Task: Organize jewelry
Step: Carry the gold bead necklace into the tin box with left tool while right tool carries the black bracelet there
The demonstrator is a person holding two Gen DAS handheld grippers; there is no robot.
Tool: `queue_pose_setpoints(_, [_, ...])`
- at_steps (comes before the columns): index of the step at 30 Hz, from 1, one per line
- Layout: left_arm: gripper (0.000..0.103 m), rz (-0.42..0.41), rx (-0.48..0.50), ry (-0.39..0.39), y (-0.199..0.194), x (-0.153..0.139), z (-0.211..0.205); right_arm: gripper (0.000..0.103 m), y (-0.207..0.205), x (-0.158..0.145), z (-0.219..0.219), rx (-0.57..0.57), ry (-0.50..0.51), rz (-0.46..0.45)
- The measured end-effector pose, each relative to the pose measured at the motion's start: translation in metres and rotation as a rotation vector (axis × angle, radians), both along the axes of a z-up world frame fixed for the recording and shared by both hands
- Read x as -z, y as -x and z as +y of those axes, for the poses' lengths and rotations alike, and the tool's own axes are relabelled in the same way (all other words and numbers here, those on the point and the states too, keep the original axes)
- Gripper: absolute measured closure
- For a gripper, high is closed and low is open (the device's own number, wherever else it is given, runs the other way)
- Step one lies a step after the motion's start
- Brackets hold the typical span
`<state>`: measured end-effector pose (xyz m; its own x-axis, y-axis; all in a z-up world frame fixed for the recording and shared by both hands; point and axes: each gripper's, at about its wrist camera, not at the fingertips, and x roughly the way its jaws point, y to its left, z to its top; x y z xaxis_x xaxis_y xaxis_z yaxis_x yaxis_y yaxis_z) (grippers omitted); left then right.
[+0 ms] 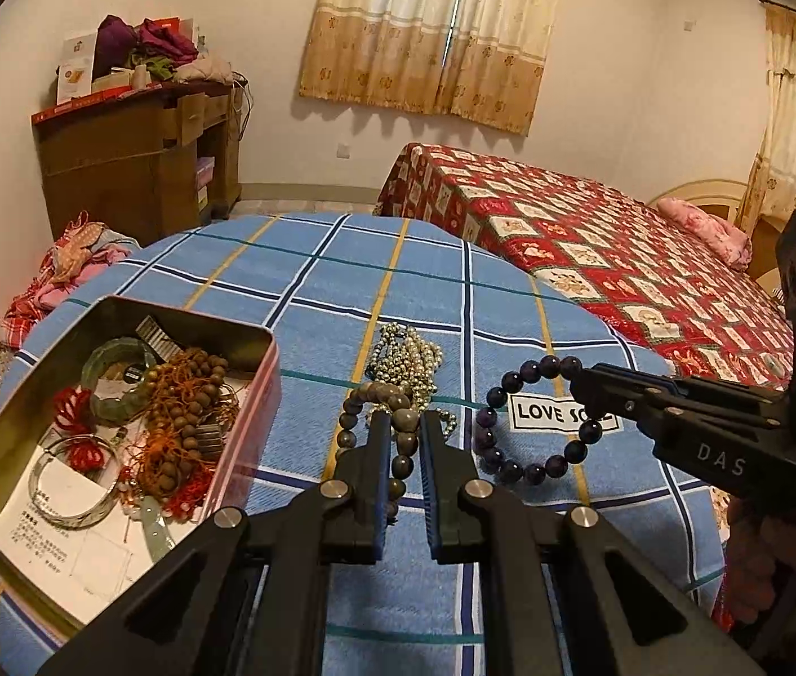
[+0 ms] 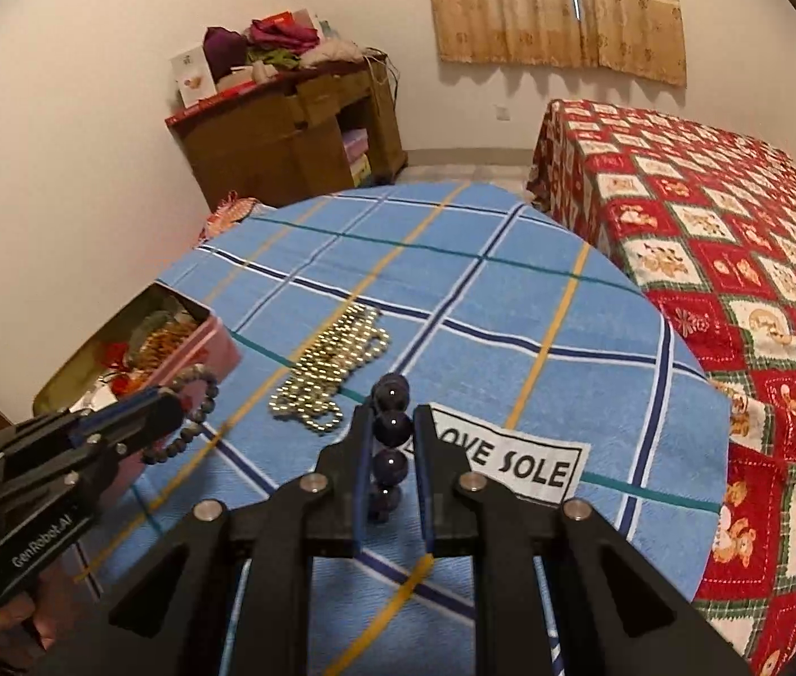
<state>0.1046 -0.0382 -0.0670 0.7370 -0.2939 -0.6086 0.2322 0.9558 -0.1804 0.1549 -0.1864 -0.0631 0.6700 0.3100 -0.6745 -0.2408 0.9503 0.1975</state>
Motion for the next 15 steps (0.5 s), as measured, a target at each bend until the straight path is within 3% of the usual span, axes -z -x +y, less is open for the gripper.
queue_pose_setpoints(15, [0.094, -0.063, -0.041, -0.005, 0.017, -0.025, 0.018, 0.086, 0.016, -0.029, 0.019, -0.050, -0.009, -0.074])
